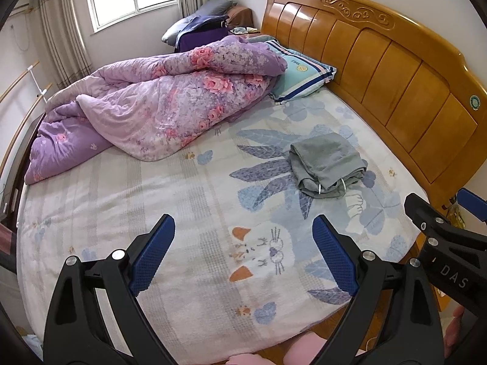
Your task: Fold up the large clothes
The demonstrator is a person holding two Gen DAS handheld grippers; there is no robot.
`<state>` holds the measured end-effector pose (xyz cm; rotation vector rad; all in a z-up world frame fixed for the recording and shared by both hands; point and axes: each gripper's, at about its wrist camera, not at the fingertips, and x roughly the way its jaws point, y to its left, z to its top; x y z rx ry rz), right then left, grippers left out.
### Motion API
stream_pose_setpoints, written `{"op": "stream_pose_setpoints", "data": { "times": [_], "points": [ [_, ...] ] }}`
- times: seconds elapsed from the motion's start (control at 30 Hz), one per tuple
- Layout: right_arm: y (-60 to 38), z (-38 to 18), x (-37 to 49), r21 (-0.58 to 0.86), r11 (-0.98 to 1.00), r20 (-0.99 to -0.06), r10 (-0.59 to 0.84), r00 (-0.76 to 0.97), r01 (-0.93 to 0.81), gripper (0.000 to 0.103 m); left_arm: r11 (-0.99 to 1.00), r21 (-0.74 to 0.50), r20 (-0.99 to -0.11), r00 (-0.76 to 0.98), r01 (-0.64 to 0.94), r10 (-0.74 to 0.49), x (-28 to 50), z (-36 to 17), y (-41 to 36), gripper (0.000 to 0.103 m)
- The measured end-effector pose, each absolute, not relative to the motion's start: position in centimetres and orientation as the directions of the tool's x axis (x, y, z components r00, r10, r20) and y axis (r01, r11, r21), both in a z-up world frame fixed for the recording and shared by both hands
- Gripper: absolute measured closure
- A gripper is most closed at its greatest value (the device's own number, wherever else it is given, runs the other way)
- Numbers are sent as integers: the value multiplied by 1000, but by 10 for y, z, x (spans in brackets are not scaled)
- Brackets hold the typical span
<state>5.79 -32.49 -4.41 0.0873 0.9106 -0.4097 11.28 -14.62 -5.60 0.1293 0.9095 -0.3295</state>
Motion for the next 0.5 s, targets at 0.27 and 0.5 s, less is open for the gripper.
{"op": "stream_pose_setpoints", "data": {
  "times": [0.27, 0.5],
  "points": [
    [-325, -44, 58, -96, 919, -780, -308, 545, 382, 9, 939, -38, -790, 565, 341, -237, 116, -57, -147, 11],
    [-330, -45, 59, -96, 915, -779, -315, 542, 392, 9, 933, -35, -793, 558, 357, -244, 119, -57, -152, 11]
  ]
}}
